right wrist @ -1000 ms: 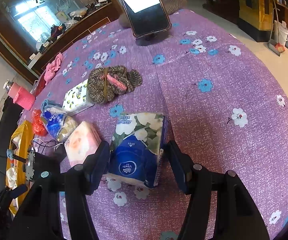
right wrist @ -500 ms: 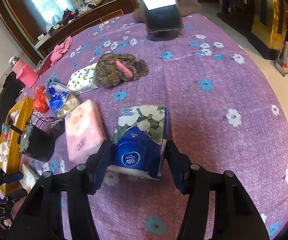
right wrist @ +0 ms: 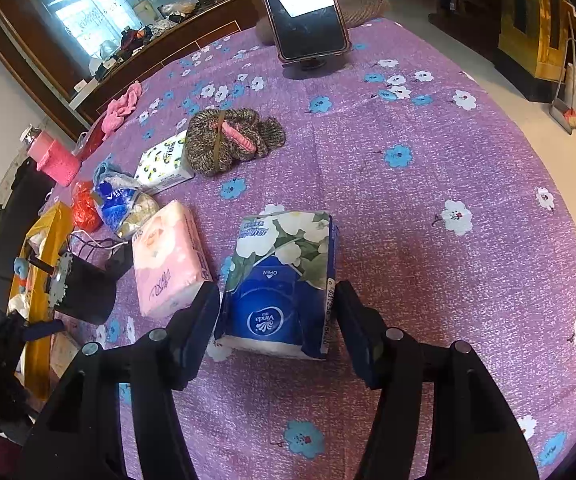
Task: Organize soft objects
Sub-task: 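Carry both packs into the yellow box and open both tools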
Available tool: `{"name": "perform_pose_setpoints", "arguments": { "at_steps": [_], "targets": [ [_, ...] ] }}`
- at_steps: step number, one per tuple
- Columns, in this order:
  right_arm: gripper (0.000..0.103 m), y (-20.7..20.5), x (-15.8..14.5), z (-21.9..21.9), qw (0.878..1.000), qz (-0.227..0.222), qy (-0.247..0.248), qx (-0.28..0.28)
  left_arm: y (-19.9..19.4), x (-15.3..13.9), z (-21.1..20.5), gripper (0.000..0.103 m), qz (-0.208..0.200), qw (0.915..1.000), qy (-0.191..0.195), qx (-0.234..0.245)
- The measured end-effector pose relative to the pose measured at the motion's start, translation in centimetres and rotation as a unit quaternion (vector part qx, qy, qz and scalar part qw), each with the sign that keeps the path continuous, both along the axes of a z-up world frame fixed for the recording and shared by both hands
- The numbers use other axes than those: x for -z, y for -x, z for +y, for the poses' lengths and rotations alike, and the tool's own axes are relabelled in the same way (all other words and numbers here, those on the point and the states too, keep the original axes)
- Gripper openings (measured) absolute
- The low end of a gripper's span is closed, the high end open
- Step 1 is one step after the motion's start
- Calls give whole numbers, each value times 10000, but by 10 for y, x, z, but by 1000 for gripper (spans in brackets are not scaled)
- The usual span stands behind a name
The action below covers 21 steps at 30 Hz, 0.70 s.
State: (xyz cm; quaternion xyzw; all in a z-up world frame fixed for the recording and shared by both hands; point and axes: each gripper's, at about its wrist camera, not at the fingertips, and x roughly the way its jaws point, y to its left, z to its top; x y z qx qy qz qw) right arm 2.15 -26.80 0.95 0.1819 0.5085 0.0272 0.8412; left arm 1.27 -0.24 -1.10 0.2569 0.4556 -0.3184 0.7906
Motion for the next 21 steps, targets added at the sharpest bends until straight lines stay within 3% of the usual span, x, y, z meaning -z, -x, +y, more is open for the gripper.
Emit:
{"name": "perform_pose_setpoints", "arguments": {
  "at_steps": [1, 4, 8, 13, 14, 15, 21],
  "targets": [
    [60, -1, 0, 1, 10000, 16, 7, 2, 1, -1, 1, 71, 59, 10000, 55, -38],
    [63, -3, -1, 5, 9999, 64, 63, -45, 6, -3, 4, 66, 102, 9997, 167, -116],
    [64, -9, 1, 13, 9996, 116, 251, -30, 13, -10, 10, 64, 195, 9984, 478, -209],
    [70, -15, 3, 33, 9959, 119, 884, -132, 21, -25, 24, 64, 294, 9948, 897, -387],
    [68, -15, 4, 35, 9948, 123, 991, -179, 22, -29, 29, 64, 298, 9937, 989, -444],
    [50, -14, 3, 37, 9936, 122, 1112, -178, 23, -33, 34, 64, 296, 9926, 1063, -506],
    [50, 9, -18, 19, 9968, -134, 778, 132, 31, -59, 87, 64, 275, 9817, 1559, -1060]
  ]
}}
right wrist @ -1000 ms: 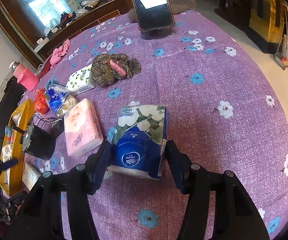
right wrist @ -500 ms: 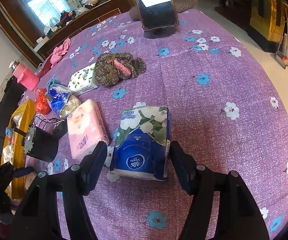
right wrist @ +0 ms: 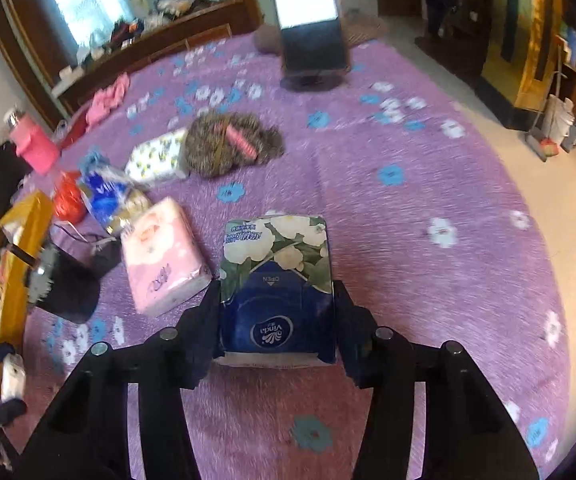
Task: Organize soft objects
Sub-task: 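Carry both packs into the yellow box and open both tools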
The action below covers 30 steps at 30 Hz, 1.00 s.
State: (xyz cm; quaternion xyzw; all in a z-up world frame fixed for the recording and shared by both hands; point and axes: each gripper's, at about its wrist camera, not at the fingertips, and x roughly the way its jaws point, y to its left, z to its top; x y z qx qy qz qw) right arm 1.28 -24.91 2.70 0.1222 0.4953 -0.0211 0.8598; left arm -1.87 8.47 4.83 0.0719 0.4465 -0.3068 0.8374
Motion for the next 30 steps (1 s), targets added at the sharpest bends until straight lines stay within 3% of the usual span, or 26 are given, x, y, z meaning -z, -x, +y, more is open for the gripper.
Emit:
{"name": "perform_pose_setpoints", "arguments": {
  "at_steps": [5, 13, 17, 24, 26, 30],
  "targets": [
    [50, 22, -39, 16, 9988, -402, -170, -234, -2, -16, 76, 65, -74, 9952, 4, -976],
    [50, 10, -63, 127, 9851, -496, -603, -1532, -24, -5, 180, 65, 404, 9717, -60, -2327],
    [50, 1, -59, 190, 9734, -363, -713, -2149, -43, 5, 203, 65, 674, 9627, -71, -2619],
    [50, -12, -44, 293, 9493, -92, -827, -3031, -73, 11, 203, 66, 712, 9573, -74, -2801],
    [51, -14, -36, 314, 9440, 0, -824, -3194, -78, 13, 208, 68, 747, 9520, 91, -2968],
    [51, -19, -21, 347, 9374, 189, -719, -3403, -77, 18, 229, 68, 789, 9413, 778, -3190]
  ]
}}
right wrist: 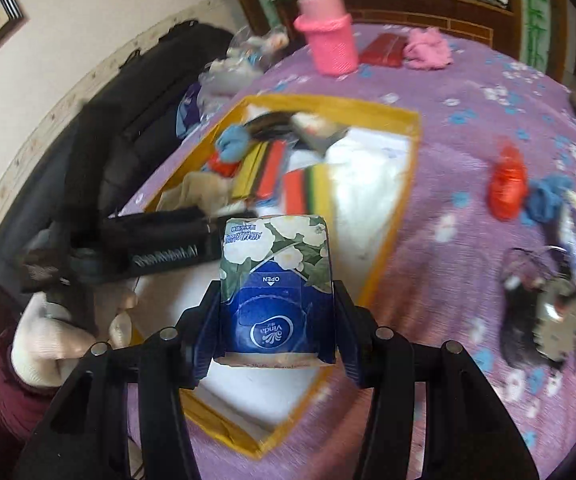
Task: Organize soft objects
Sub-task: 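Carry both packs into the yellow box and open both tools, then move both tools back toward the red bag and the wrapped roll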
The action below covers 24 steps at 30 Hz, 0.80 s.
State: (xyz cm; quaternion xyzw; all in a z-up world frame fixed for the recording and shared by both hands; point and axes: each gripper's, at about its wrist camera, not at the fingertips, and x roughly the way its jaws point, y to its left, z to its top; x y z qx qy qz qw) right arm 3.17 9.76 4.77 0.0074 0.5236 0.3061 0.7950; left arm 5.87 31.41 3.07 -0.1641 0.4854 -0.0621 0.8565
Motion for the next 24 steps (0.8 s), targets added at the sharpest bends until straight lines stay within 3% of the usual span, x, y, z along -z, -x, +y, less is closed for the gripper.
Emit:
{"name": "perform_pose_setpoints", "arguments": {
  "at_steps": [3, 8, 13, 20, 24],
  "targets": [
    [51, -2, 12, 17, 9998, 87, 129, -89, 14, -7, 19, 70, -259, 9991, 282, -185],
    [52, -9, 27, 39, 9993, 69, 344, -151, 49, -25, 40, 83, -701, 9953, 461, -489],
    [56, -10, 33, 56, 9986, -65, 467, -228, 73, -32, 41, 85, -922, 9922, 602, -590],
    [60, -1, 8, 36, 9996, -229, 61, -128, 105, -46, 22, 87, -1130, 9893, 795, -466],
    [60, 12, -13, -6, 9988, -375, -298, 95, 121, -54, 2, 90, -1283, 9874, 867, -335]
  ]
}}
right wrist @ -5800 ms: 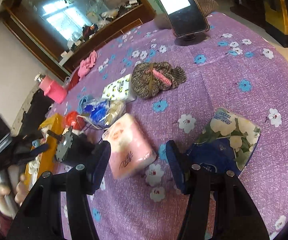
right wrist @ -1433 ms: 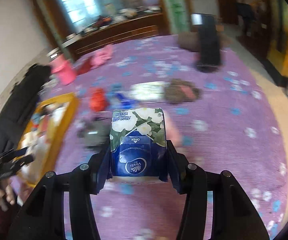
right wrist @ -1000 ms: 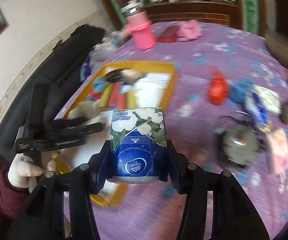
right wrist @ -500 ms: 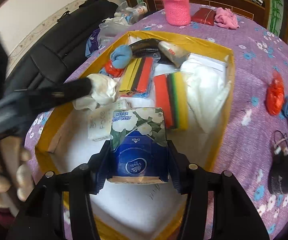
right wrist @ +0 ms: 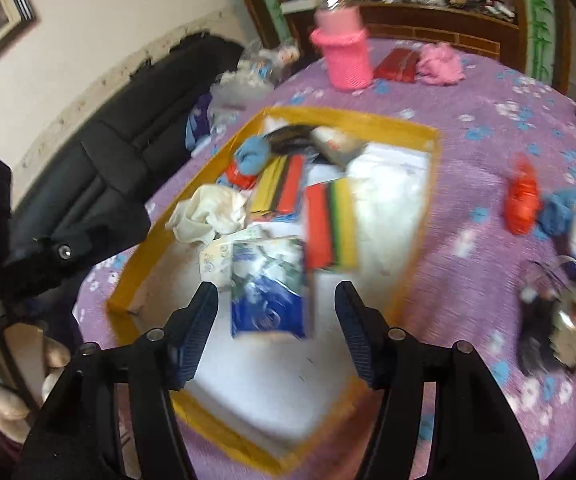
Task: Organize soft objects
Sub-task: 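Move both tools back toward the red bag and the wrapped roll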
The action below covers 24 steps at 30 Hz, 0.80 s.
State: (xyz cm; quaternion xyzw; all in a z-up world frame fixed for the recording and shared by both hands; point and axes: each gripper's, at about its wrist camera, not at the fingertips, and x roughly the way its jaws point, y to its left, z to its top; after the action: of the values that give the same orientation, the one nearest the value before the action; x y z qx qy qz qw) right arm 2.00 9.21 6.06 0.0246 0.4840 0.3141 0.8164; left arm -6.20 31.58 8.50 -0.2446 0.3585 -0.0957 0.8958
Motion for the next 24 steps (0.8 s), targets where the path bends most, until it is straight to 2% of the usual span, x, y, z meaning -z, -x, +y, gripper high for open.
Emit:
{"name": "perform_pose_setpoints", "arguments": {
  "at_steps": [4, 7, 10, 13, 18, 24],
  "targets": [
    [60, 13, -18, -68, 9981, -196, -285, 510, 1, 0, -36, 90, 8, 9987, -134, 494],
    [60, 16, -27, -133, 9921, -359, -312, 1158, -3, 5, -66, 90, 132, 9964, -188, 812],
    [60, 12, -23, -206, 9791, -321, -176, 1999, -15, 9, -92, 90, 311, 9933, -181, 1099],
    [60, 8, -10, -259, 9664, -151, -142, 2564, -32, 8, -113, 90, 440, 9905, -281, 1275],
    [60, -1, 14, -304, 9548, 82, -276, 2960, -71, -4, -141, 90, 547, 9890, -396, 1318],
    [59, -15, 33, -314, 9540, 283, -454, 2949, -113, -10, -171, 90, 634, 9874, -566, 1334]
  ]
}}
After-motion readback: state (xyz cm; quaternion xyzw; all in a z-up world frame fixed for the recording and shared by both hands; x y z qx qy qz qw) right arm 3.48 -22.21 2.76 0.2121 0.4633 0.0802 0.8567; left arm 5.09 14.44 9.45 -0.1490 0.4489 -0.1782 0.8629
